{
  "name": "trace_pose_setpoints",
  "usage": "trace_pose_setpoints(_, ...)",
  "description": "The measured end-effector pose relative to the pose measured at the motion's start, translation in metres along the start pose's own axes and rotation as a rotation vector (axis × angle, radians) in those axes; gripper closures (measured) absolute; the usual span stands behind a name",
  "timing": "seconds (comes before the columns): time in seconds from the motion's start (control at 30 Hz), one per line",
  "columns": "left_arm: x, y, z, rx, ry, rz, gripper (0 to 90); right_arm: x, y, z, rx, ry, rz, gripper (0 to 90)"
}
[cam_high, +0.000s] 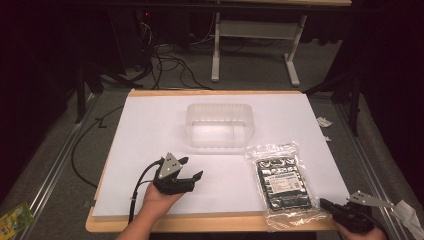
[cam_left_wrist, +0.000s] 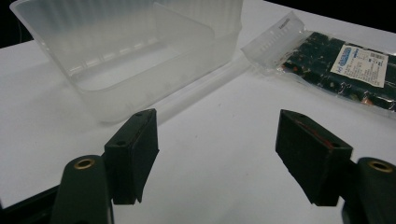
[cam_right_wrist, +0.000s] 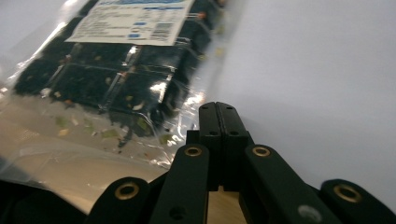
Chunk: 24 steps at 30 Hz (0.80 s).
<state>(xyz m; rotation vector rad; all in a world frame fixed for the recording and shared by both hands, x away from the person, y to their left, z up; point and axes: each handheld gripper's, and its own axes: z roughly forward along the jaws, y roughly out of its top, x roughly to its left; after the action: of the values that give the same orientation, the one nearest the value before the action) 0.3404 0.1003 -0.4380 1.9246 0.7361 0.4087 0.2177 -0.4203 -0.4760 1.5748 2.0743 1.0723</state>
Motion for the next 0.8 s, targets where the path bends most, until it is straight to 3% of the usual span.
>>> trace_pose_setpoints(0.23,0.000,0.000,0.000,0.004,0.003,0.001,30.2,0.021,0.005,0.008,0.006,0.074,-0.041,90.0)
trace_pose_setpoints(0.33,0.000,0.000,-0.001,0.003,0.004,0.001,30.3,0.016,0.010,0.008,-0.034,0.008,-0.032,90.0)
trace_pose_setpoints(0.5,0.000,-0.002,0.000,0.012,0.005,0.002,30.4,-0.007,0.026,0.019,-0.077,-0.107,-0.005,90.0)
trace_pose_setpoints(0.67,0.000,-0.002,-0.003,0.012,0.017,0.006,30.5,-0.006,0.023,0.029,-0.040,-0.065,-0.012,90.0)
trace_pose_setpoints(0.8,0.001,-0.003,-0.004,0.015,0.020,0.005,30.5,0.007,0.020,0.029,-0.028,-0.022,-0.036,90.0)
